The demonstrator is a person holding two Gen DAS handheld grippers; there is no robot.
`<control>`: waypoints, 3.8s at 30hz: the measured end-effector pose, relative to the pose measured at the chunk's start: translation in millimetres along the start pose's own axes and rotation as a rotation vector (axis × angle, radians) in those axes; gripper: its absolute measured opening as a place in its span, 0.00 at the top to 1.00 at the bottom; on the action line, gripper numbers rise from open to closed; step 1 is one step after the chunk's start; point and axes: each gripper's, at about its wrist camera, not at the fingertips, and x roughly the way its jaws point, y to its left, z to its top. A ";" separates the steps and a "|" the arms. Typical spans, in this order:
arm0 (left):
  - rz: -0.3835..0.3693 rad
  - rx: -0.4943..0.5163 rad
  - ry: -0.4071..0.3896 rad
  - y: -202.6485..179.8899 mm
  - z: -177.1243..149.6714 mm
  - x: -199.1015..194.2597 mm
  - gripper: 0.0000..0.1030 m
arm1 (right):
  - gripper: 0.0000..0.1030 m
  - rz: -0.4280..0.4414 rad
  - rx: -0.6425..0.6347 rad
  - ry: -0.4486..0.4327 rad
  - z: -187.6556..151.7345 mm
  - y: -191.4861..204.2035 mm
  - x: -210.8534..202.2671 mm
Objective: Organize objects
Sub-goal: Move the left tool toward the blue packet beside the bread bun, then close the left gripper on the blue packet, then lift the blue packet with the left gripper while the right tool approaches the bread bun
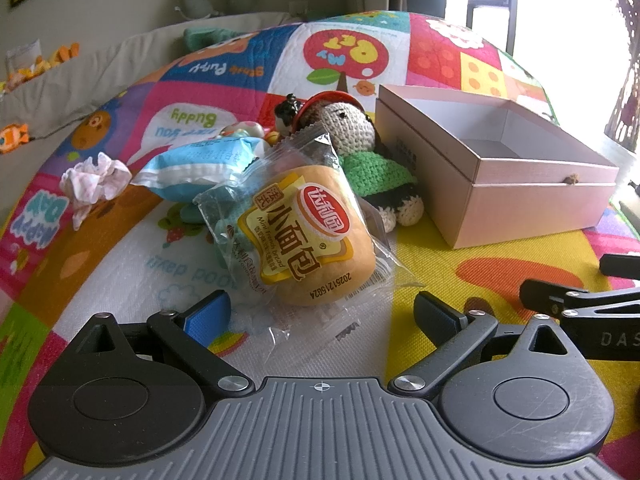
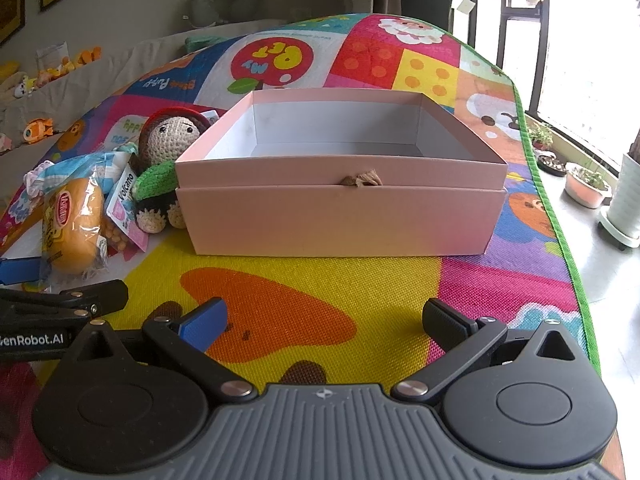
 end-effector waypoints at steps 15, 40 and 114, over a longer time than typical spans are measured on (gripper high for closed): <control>-0.184 -0.163 -0.126 94.5 46.2 -55.5 0.05 | 0.00 0.051 -0.074 0.091 4.8 -3.9 -6.4; -0.281 -0.637 0.072 225.7 110.8 115.1 0.22 | 0.00 0.046 -0.063 0.078 2.4 -5.5 -7.3; -0.760 -0.036 -0.005 109.5 23.0 -89.7 0.46 | 0.57 0.236 -0.423 0.070 25.6 96.7 -29.2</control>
